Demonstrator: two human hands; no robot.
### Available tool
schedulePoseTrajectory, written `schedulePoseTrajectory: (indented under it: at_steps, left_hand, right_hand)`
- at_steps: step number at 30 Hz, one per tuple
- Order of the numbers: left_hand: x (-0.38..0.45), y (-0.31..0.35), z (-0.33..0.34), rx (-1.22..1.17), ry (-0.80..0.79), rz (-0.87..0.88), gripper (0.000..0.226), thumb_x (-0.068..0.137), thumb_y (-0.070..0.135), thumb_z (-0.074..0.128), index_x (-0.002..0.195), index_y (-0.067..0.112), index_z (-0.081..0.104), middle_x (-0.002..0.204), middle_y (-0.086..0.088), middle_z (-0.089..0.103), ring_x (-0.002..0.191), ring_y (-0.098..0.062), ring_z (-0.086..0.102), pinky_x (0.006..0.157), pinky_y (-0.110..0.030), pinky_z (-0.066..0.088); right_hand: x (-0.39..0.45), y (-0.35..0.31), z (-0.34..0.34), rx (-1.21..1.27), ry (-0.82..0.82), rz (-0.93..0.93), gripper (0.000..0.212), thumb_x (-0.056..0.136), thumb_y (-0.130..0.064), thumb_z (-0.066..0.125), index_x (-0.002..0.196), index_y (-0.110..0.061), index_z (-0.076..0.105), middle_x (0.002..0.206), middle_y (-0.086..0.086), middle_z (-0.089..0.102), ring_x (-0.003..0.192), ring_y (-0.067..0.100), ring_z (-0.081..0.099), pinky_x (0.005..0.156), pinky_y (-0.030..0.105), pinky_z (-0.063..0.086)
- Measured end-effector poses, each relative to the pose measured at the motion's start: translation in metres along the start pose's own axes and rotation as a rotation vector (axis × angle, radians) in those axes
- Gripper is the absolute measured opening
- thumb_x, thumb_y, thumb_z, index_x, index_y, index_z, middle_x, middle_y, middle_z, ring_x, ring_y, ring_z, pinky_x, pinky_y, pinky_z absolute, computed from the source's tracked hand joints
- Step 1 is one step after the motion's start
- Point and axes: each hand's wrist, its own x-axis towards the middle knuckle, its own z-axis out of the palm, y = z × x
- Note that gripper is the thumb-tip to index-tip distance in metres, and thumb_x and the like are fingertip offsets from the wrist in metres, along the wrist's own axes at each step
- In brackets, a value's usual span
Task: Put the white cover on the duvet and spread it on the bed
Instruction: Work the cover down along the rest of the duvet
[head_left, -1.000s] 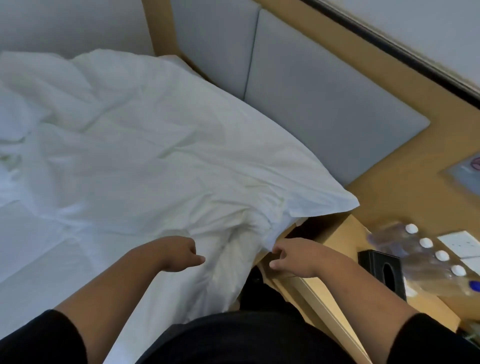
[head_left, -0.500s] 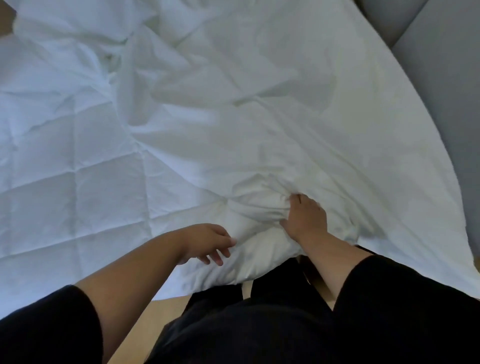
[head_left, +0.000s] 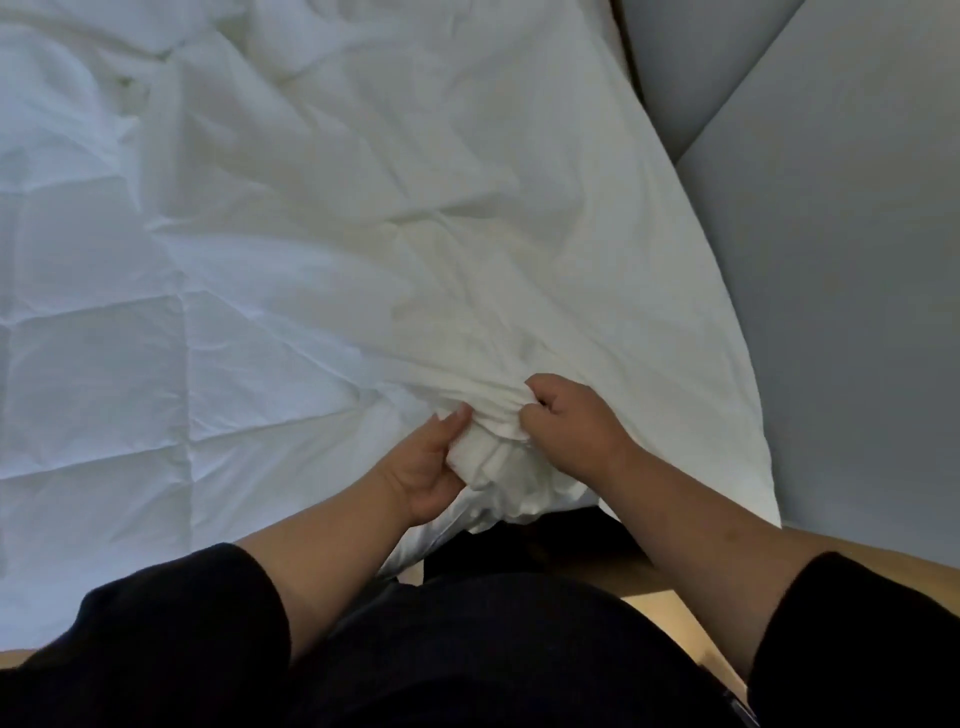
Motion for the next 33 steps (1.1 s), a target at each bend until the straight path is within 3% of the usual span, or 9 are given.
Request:
schedulePoseTrajectory:
  at_steps: [3, 7, 9, 12, 15, 19, 21, 23, 33]
  left_hand:
    - [0.007, 0.018, 0.024, 0.020, 0.014, -0.067, 0.055, 0.072, 0.033, 0.081, 0.111, -0.004, 0.071, 0.113, -0.023, 0.070, 0.101, -0.034, 0.070, 0.093, -0.044, 0.056]
    - [0.006, 0.020, 0.032, 0.081, 0.317, -0.055, 0.034, 0.080, 0.011, 0.074, 0.107, -0.007, 0.067, 0.098, -0.022, 0.073, 0.089, -0.036, 0.072, 0.096, -0.051, 0.052]
    - [-0.002, 0.016, 0.028, 0.017, 0.378, -0.067, 0.030, 0.074, 0.011, 0.072, 0.102, 0.001, 0.068, 0.094, -0.017, 0.073, 0.087, -0.035, 0.071, 0.091, -0.051, 0.053]
    - [-0.019, 0.019, 0.018, -0.093, 0.355, -0.152, 0.055, 0.053, 0.018, 0.075, 0.106, 0.004, 0.068, 0.102, -0.013, 0.071, 0.093, -0.034, 0.067, 0.081, -0.029, 0.038]
    - [-0.028, 0.033, 0.021, -0.137, 0.276, -0.126, 0.035, 0.061, 0.017, 0.065, 0.092, 0.000, 0.067, 0.089, -0.012, 0.069, 0.083, -0.030, 0.067, 0.083, -0.030, 0.043]
    - [-0.054, 0.056, 0.049, -0.071, 0.118, -0.025, 0.049, 0.045, 0.008, 0.083, 0.091, -0.004, 0.073, 0.087, -0.016, 0.072, 0.081, -0.033, 0.072, 0.077, -0.039, 0.060]
    - [-0.068, 0.064, 0.050, -0.042, 0.088, 0.006, 0.057, 0.047, 0.009, 0.088, 0.100, -0.004, 0.075, 0.098, -0.018, 0.074, 0.091, -0.034, 0.073, 0.081, -0.043, 0.060]
    - [-0.079, 0.067, 0.044, -0.005, 0.133, 0.041, 0.062, 0.047, 0.009, 0.092, 0.105, -0.004, 0.075, 0.107, -0.019, 0.072, 0.098, -0.035, 0.071, 0.087, -0.046, 0.059]
    - [-0.120, 0.065, -0.001, 0.268, 0.364, -0.028, 0.039, 0.073, 0.020, 0.087, 0.097, -0.007, 0.075, 0.096, -0.025, 0.072, 0.084, -0.035, 0.071, 0.077, -0.038, 0.057]
  right_hand:
    - [-0.018, 0.007, 0.001, 0.023, -0.085, -0.008, 0.011, 0.090, -0.022, 0.057, 0.086, -0.012, 0.060, 0.079, 0.003, 0.063, 0.070, 0.013, 0.057, 0.066, 0.030, 0.046]
    - [-0.032, 0.041, 0.000, 0.297, -0.046, 0.060, 0.018, 0.095, -0.024, 0.066, 0.112, -0.030, 0.064, 0.106, -0.013, 0.065, 0.090, -0.005, 0.058, 0.085, 0.016, 0.047]
    - [-0.033, 0.078, -0.003, 0.103, 0.054, 0.086, 0.044, 0.090, -0.035, 0.070, 0.131, -0.029, 0.055, 0.128, -0.011, 0.056, 0.115, 0.001, 0.053, 0.103, 0.027, 0.043]
    - [-0.037, 0.126, 0.003, -0.368, -0.076, 0.124, 0.097, 0.078, -0.064, 0.069, 0.156, -0.030, 0.022, 0.160, -0.002, 0.027, 0.146, 0.020, 0.027, 0.120, 0.042, 0.025]
    - [-0.029, 0.137, 0.023, -0.589, -0.034, 0.080, 0.100, 0.084, -0.060, 0.060, 0.158, -0.032, -0.001, 0.168, 0.003, 0.004, 0.154, 0.023, 0.008, 0.123, 0.051, 0.005]
    - [0.008, 0.126, 0.025, -0.598, 0.204, -0.074, 0.077, 0.084, -0.027, 0.063, 0.152, -0.024, 0.027, 0.152, 0.008, 0.043, 0.140, 0.027, 0.043, 0.117, 0.050, 0.015]
    - [0.025, 0.108, 0.001, -0.510, 0.174, -0.064, 0.037, 0.089, -0.024, 0.054, 0.126, -0.021, 0.049, 0.118, 0.003, 0.063, 0.109, 0.027, 0.062, 0.092, 0.042, 0.045]
    - [0.039, 0.088, -0.033, -0.539, 0.137, -0.050, 0.014, 0.093, -0.024, 0.047, 0.106, -0.019, 0.049, 0.098, 0.004, 0.062, 0.087, 0.027, 0.061, 0.071, 0.037, 0.047]
    - [0.024, -0.080, -0.203, -0.771, 0.460, -0.479, 0.015, 0.086, -0.021, 0.060, 0.101, -0.018, 0.059, 0.091, 0.009, 0.067, 0.082, 0.037, 0.063, 0.071, 0.040, 0.047]
